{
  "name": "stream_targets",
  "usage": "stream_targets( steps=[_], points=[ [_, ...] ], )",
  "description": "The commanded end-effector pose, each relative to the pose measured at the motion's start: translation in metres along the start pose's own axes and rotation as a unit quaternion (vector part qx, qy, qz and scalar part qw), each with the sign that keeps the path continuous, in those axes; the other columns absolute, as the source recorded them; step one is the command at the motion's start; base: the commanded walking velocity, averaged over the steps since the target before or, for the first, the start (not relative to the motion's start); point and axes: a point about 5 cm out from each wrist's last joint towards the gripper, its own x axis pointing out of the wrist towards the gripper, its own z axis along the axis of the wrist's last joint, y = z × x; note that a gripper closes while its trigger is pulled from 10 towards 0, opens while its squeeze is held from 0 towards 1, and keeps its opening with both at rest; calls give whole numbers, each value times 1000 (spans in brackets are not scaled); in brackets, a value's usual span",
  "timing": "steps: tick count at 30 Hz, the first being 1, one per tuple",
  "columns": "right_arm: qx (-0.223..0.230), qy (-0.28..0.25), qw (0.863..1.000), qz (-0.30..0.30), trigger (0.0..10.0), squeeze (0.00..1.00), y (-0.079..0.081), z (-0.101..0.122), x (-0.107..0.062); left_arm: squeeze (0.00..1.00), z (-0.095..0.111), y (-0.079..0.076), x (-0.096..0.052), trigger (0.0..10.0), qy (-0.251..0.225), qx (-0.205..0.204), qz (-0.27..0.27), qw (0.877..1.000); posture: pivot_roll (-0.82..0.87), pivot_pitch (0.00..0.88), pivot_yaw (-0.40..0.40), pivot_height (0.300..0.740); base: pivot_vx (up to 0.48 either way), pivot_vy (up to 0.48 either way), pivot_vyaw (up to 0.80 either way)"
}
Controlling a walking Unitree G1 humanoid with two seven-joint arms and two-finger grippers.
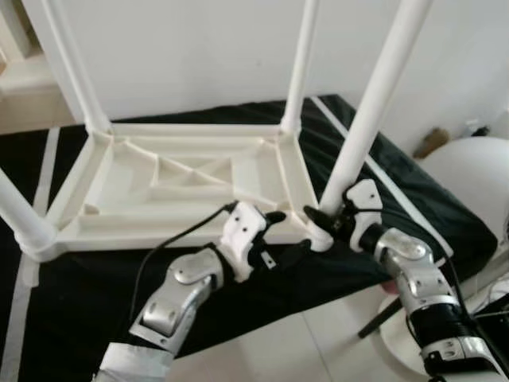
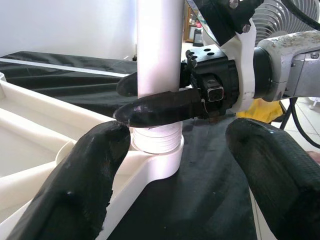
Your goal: Building children table
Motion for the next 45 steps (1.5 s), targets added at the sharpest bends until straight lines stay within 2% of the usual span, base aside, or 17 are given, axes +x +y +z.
stream_targets(
  steps=[1,2,3,4,8,11,19,21,23,27,28,31,32,37,43,44,45],
  points=[
    [-1,30,999,27,941,0,7,-13,-1,0,0,-2,0,10000,3,-2,-14,1000,-41,24,-28,740,0,0,0],
    [-1,30,999,27,7686,0,7,-14,-2,0,0,-2,0,10000,3,-1,-14,1000,-42,25,-29,740,0,0,0],
    [-1,30,999,27,7686,0,7,-14,-2,0,0,-2,0,10000,3,-1,-14,1000,-42,25,-29,740,0,0,0],
    [2,29,999,21,10000,0,7,-14,-2,0,0,-2,0,10000,2,-1,-14,1000,-42,25,-29,740,0,0,0],
    [41,33,999,-11,10000,0,6,-14,-4,0,0,-2,-1,10000,1,-1,-14,1000,-41,23,-28,740,0,0,0],
    [47,39,998,-26,10000,0,6,-15,-5,0,0,-2,-1,10000,2,-2,-14,1000,-42,24,-28,740,0,0,0],
    [94,51,982,-158,10000,0,18,-13,-1,0,0,-3,-1,10000,3,-4,-17,1000,-52,29,-21,740,0,0,0],
    [128,53,968,-210,10000,0,26,-12,1,0,-1,-3,-1,10000,3,-5,-19,1000,-55,32,-21,740,0,0,0],
    [138,55,964,-221,10000,0,28,-12,2,0,-1,-3,-1,10000,3,-5,-20,1000,-55,32,-21,740,0,0,0],
    [175,55,930,-318,10000,0,39,-14,3,0,-1,-5,-1,10000,2,-7,-22,1000,-54,33,-24,740,0,0,0],
    [175,55,930,-318,10000,0,39,-14,3,0,-1,-5,-1,10000,2,-7,-22,1000,-54,33,-24,740,0,0,0],
    [209,59,899,-382,10000,0,46,-16,4,0,0,-5,-1,10000,1,-8,-20,1000,-51,33,-25,740,0,0,0],
    [219,57,895,-384,10000,0,51,-14,6,0,0,-5,-1,10000,1,-8,-20,1000,-46,33,-26,740,0,0,0],
    [223,50,896,-381,10000,0,56,-10,8,0,0,-5,-2,10000,1,-9,-19,1000,-47,35,-25,740,0,0,0],
    [210,56,895,-389,10000,0,48,-8,2,0,0,-5,-1,10000,1,-9,-20,1000,-52,32,-29,740,0,0,0],
    [202,53,898,-387,10000,361,47,-6,2,0,1,-4,0,10000,0,-9,-19,1000,-53,31,-30,740,0,0,0],
    [197,50,900,-386,10000,361,46,-5,2,0,1,-4,0,10000,-1,-9,-19,1000,-54,31,-30,740,0,0,0]
  ],
)
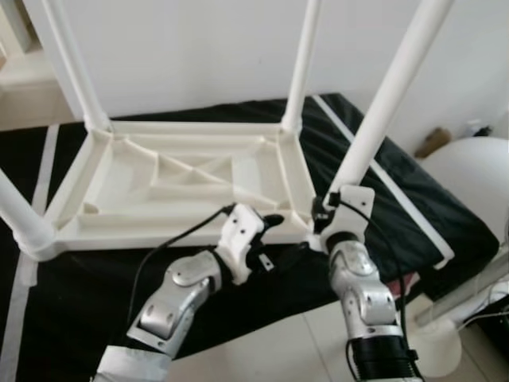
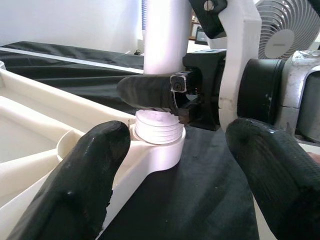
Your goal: Building children table
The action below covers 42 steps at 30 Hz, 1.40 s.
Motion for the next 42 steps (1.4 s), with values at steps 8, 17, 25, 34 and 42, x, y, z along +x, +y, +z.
stream_targets(
  steps=[8,17,25,34,42],
  points=[
    [10,8,1000,20,10000,1000,-10,-4,-5,0,3,-4,3,10000,-7,1,-21,1000,-55,23,-32,740,0,0,0],
    [-12,-2,997,82,10000,1000,-38,3,-4,0,4,-4,3,10000,-6,3,-25,1000,-61,16,-25,740,0,0,0],
    [-77,-9,982,170,10000,0,-56,12,7,0,4,-5,4,10000,-6,4,-31,999,-69,10,-18,740,0,0,0],
    [-146,8,936,320,10000,0,-41,10,10,0,5,-5,5,10000,-6,5,-34,999,-61,8,-16,740,0,0,0],
    [-168,24,918,358,7412,0,-43,6,16,0,5,-6,2,10000,-5,7,-31,999,-45,2,-22,740,0,0,0]
  ],
)
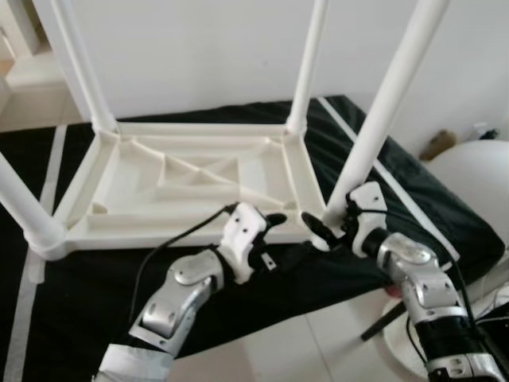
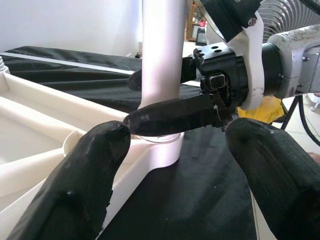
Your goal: Building children table
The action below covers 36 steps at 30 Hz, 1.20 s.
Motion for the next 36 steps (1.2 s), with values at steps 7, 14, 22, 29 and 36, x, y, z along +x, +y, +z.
stream_targets(
  steps=[7,14,22,29,36],
  points=[
    [10,24,1000,12,0,0,-5,-13,-1,0,3,-4,-1,10000,-3,5,-24,1000,-45,3,-23,740,0,0,0],
    [24,21,999,0,6431,0,-4,-17,-2,0,3,-4,0,10000,-3,4,-25,1000,-50,5,-22,740,0,0,0],
    [35,3,998,-56,10000,0,-8,-15,-4,0,0,-6,0,10000,5,5,-27,1000,-53,12,-20,740,0,0,0],
    [74,-10,987,-142,10000,0,3,-17,-1,0,-1,-7,0,10000,8,5,-30,999,-56,16,-20,740,0,0,0],
    [120,1,966,-228,10000,0,12,-18,0,0,-1,-8,-1,10000,9,3,-32,999,-61,20,-19,740,0,0,0]
  ],
)
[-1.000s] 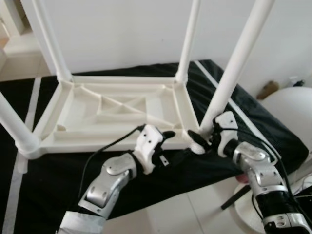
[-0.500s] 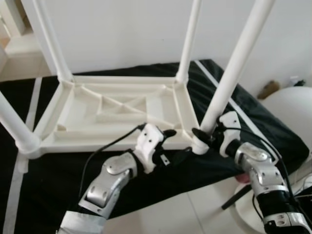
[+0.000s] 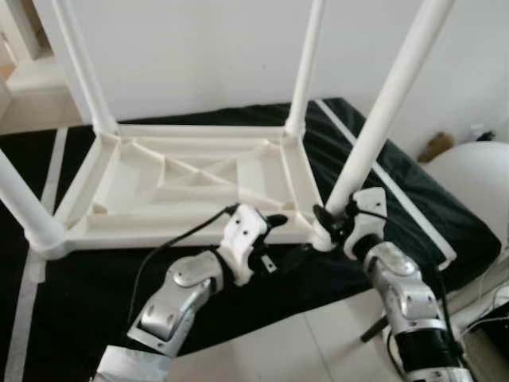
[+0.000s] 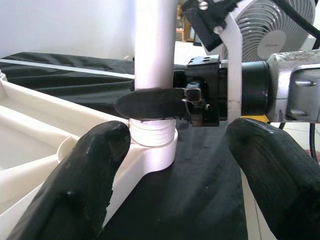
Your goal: Building children table
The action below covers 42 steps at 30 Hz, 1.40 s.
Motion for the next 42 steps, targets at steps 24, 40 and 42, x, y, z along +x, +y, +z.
stream_targets(
  steps=[24,40,42],
  points=[
    [126,-4,977,-171,10000,1000,47,-3,-3,0,-2,-8,3,10000,6,-11,-30,999,-65,41,-24,740,0,0,0],
    [66,-13,997,-42,10000,0,11,3,-11,0,-1,-6,4,10000,5,-10,-28,1000,-73,35,-22,740,0,0,0],
    [41,-14,999,-10,10000,0,6,5,-10,0,-1,-5,5,10000,3,-9,-28,1000,-74,31,-22,740,0,0,0]
  ],
)
